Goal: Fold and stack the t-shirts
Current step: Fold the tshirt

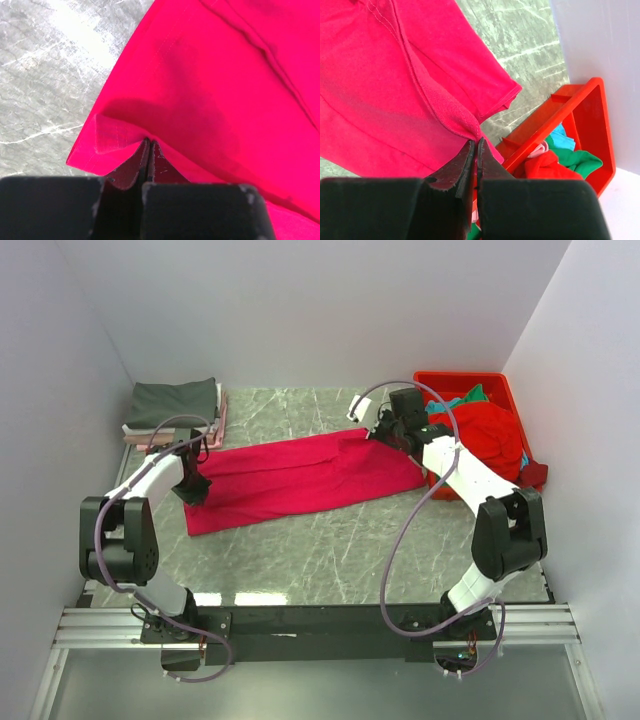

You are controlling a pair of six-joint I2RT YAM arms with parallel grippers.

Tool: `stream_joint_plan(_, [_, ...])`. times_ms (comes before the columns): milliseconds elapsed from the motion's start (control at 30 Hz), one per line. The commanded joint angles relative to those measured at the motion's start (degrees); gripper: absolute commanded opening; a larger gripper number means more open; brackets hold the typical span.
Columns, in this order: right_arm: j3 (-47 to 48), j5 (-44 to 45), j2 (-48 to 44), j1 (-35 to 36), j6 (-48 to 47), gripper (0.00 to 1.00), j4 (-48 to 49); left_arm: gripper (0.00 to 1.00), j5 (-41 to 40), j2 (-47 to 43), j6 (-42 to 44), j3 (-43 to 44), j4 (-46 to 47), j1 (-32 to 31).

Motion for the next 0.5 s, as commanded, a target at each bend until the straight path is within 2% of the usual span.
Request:
stream_joint_plan(0, [2.6, 0.7, 1.0, -0.8, 0.9, 0.0, 2.3, 0.0, -2.1, 0.7, 1.3, 1.8, -0.4, 0.4])
stream_joint_plan(467, [3.6, 0.9, 2.5, -1.1, 1.3, 0.0, 2.2, 0.0, -3.3, 2.7, 2.5, 3.8, -0.5, 0.4])
